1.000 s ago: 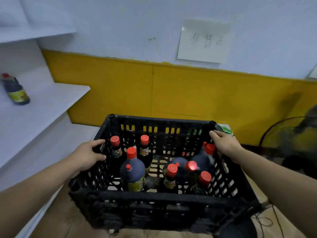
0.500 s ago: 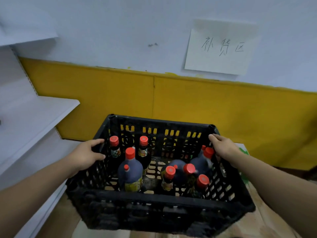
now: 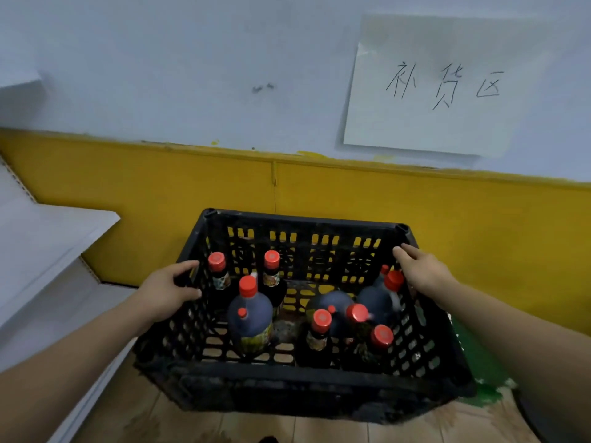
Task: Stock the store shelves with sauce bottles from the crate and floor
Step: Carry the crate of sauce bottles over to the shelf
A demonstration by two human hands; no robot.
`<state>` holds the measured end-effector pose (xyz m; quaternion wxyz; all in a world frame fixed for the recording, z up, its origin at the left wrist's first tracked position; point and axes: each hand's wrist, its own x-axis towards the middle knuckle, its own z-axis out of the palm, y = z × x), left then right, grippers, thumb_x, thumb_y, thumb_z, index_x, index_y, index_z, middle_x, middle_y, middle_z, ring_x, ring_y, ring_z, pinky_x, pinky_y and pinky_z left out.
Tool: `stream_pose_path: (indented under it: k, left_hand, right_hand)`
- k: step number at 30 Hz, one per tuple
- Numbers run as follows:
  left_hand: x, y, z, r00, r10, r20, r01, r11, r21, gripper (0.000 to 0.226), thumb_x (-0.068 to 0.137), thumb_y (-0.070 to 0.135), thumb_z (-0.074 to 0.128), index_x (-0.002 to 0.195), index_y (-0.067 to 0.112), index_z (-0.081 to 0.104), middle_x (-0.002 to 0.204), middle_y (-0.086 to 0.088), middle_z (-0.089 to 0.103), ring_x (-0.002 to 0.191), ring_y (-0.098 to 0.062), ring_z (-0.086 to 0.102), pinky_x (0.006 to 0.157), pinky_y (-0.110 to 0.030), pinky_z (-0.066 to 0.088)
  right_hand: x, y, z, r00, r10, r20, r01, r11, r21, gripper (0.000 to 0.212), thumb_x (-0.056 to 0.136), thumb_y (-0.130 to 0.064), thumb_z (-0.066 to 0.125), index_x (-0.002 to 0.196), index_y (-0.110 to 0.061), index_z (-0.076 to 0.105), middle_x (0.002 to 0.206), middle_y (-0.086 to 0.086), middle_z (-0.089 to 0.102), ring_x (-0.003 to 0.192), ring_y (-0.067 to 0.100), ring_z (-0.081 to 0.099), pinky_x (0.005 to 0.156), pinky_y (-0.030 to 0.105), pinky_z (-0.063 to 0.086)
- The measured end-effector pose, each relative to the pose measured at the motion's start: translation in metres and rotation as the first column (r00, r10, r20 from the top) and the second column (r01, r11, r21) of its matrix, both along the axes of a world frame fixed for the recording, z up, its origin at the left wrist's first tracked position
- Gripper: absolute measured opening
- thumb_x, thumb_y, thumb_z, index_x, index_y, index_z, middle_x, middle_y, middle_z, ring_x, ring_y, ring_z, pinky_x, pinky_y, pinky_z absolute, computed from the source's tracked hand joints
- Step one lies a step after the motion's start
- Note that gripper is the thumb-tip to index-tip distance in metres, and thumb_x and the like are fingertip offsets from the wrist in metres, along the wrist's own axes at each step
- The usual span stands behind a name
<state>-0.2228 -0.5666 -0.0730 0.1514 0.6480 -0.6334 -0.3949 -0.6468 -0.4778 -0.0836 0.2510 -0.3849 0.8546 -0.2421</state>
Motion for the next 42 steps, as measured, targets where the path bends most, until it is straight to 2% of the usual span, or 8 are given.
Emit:
stream_pose_path:
  k: [2,10,14,18,22,32,37,42]
  left_hand:
    - [-0.005,-0.02,0.0,1.0,-0.02,0.006,0.02,1.0,0.008,0.06,0.088,0.017,0.067,0.14,0.033,0.042,0.152,-0.005,0.034,0.13,-0.033,0.042,0.09,-0.04,0.044]
    - [-0.015,-0.114,-0.026,0.995,-0.098,-0.022,0.1,0.988,0.118,0.06,0.091,0.013,0.063,0.143,0.029,0.038,0.146,-0.013,0.041,0.085,-0.022,0.06,0.065,-0.031,0.047]
    - [-0.01,-0.169,-0.053,0.984,-0.171,-0.052,0.177,0.97,0.163,0.063,0.09,0.013,0.064,0.144,0.03,0.036,0.151,-0.004,0.035,0.126,-0.03,0.047,0.103,-0.045,0.042]
    - [-0.012,-0.204,-0.064,0.978,-0.208,-0.029,0.21,0.966,0.148,0.064,0.091,0.011,0.063,0.145,0.03,0.036,0.152,-0.003,0.035,0.088,-0.019,0.056,0.08,-0.036,0.047]
    - [0.0,-0.217,-0.071,0.98,-0.196,-0.042,0.2,0.973,0.114,0.063,0.09,0.011,0.064,0.144,0.03,0.038,0.148,-0.004,0.04,0.106,-0.023,0.056,0.087,-0.038,0.05]
    - [0.06,-0.253,-0.15,0.991,-0.084,-0.106,0.107,0.968,0.229,0.064,0.086,0.005,0.067,0.142,0.023,0.041,0.137,-0.009,0.051,0.114,-0.028,0.055,0.092,-0.036,0.046]
    - [0.119,-0.317,-0.223,0.984,-0.129,-0.124,0.164,0.93,0.328,0.068,0.084,0.013,0.07,0.142,0.032,0.039,0.141,-0.004,0.048,0.122,-0.025,0.051,0.103,-0.038,0.043]
    - [0.166,-0.344,-0.293,0.981,-0.111,-0.162,0.162,0.923,0.349,0.069,0.086,0.008,0.068,0.143,0.029,0.035,0.135,0.003,0.05,0.117,-0.014,0.05,0.101,-0.024,0.037]
  right_hand:
    - [-0.007,-0.015,-0.001,0.999,-0.028,0.018,0.028,1.0,-0.006,0.063,0.092,-0.066,0.035,0.146,-0.033,0.039,0.084,-0.001,0.055,0.08,0.026,0.05,0.058,0.027,0.038]
    - [-0.003,-0.086,-0.016,0.997,-0.061,-0.036,0.062,0.997,0.043,0.06,0.097,-0.06,0.031,0.148,-0.029,0.037,0.133,0.013,0.056,0.076,0.023,0.055,0.058,0.029,0.039]
    - [0.004,-0.117,-0.047,0.993,-0.12,0.002,0.12,0.991,0.056,0.062,0.097,-0.06,0.034,0.148,-0.027,0.037,0.127,0.012,0.058,0.083,0.025,0.057,0.061,0.03,0.042]
    - [0.016,-0.127,-0.071,0.986,-0.165,0.019,0.164,0.984,0.073,0.062,0.096,-0.06,0.036,0.148,-0.028,0.037,0.147,0.013,0.046,0.123,0.037,0.05,0.094,0.04,0.047]
    - [0.033,-0.137,-0.087,0.98,-0.191,0.056,0.188,0.98,0.062,0.062,0.096,-0.061,0.036,0.149,-0.03,0.035,0.148,0.013,0.044,0.129,0.038,0.045,0.093,0.038,0.041]
    - [0.081,-0.199,-0.137,0.987,-0.149,0.062,0.139,0.979,0.146,0.061,0.095,-0.064,0.032,0.15,-0.036,0.031,0.146,0.014,0.046,0.124,0.038,0.048,0.091,0.039,0.043]
    - [0.148,-0.239,-0.199,0.972,-0.215,0.093,0.185,0.949,0.255,0.058,0.097,-0.06,0.033,0.15,-0.037,0.028,0.13,0.014,0.058,0.077,0.025,0.059,0.055,0.03,0.043]
    - [0.2,-0.275,-0.277,0.956,-0.268,0.12,0.228,0.935,0.272,0.054,0.098,-0.054,0.038,0.149,-0.035,0.034,0.137,0.013,0.055,0.093,0.029,0.057,0.071,0.033,0.045]
